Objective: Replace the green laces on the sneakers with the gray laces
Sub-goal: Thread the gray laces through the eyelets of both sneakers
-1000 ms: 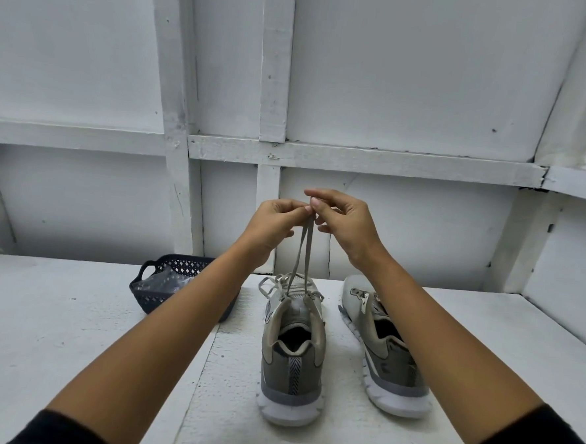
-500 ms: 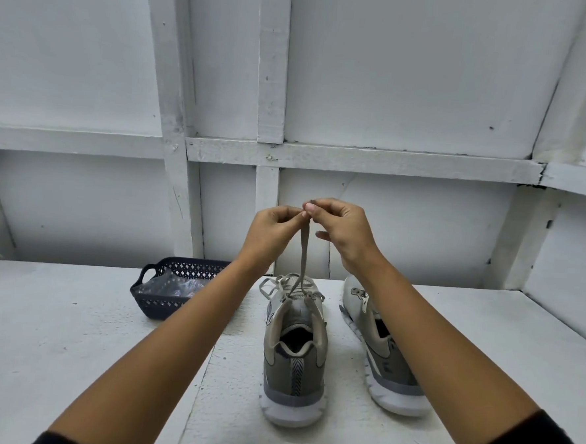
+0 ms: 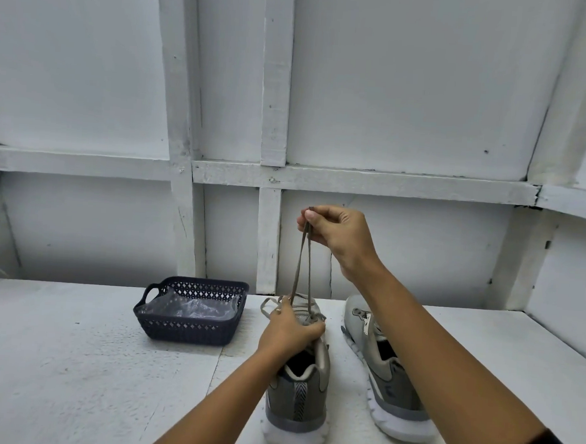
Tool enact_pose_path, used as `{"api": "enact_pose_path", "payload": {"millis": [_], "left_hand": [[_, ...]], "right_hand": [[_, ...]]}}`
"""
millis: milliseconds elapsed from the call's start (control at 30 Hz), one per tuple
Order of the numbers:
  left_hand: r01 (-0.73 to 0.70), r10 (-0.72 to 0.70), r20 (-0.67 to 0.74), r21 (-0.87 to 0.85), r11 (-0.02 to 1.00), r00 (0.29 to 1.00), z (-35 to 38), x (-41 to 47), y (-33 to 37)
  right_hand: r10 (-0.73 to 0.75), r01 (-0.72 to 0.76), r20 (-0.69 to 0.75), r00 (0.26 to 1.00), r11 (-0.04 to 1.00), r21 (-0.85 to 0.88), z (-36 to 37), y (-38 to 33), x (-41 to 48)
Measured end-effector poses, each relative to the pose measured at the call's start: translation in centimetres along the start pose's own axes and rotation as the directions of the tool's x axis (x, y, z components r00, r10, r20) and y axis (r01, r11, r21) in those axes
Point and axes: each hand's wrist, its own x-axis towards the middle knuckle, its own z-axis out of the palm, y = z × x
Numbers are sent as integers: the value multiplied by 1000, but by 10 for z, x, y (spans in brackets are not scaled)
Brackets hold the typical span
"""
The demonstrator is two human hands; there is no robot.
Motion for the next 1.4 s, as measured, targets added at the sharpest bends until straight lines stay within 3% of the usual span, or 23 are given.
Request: {"api": "enact_pose_path", "payload": {"millis": [233,367,467,600,667,767,833,933,1000,1033,1167,1267,1333,1400], "left_hand": [[18,-18,11,-14,1000,1000,-2,2,0],[23,-23,-11,4,1000,1000,-7,4,4],[-103,101,-118,-4,995,988,-22,3,14],[-269,251,-107,-212,940,962,-47,-1,32],[-285,264,-120,-223,932,957,-51,0,37],[-293,254,-184,-231,928,950,-54,0,34],[-290,246,-186,-269,918,951,-55,0,30],[-308,256,-196,-315,898,946,-53,-2,25],[-349,296,-226,-250,903,928,-50,-7,25],[-374,322,-237,-228,899,917,-48,-10,25],[-432,367,-291,-204,878,884,-37,-21,17],[-343,288,-247,-219,914,925,-18,-22,2],[-214,190,-113,-268,939,975,-10,-21,-4],[-164,163,-21,-186,969,986,-8,-19,-5]], "right_hand": [[-108,106,35,993,992,76,0,-39,-2],[-90,85,68,994,994,67,-1,-42,-9],[-94,95,149,984,995,-4,-5,-42,-15],[-84,144,333,939,976,-162,-8,-42,-21],[-2,96,463,887,979,-179,-13,-40,-22],[179,-121,575,798,983,-138,-23,-27,-21],[295,-246,448,844,955,-165,-31,-1,-17],[449,-257,230,864,783,-566,-37,48,-13],[537,-150,277,797,620,-770,-32,70,-15],[549,-101,302,780,586,-804,-28,78,-15],[447,6,270,853,508,-861,-12,97,-10],[416,-109,201,887,611,-784,-13,104,-9],[394,-177,166,904,697,-695,-16,107,-9],[365,-216,118,923,750,-625,-16,110,-7]]}}
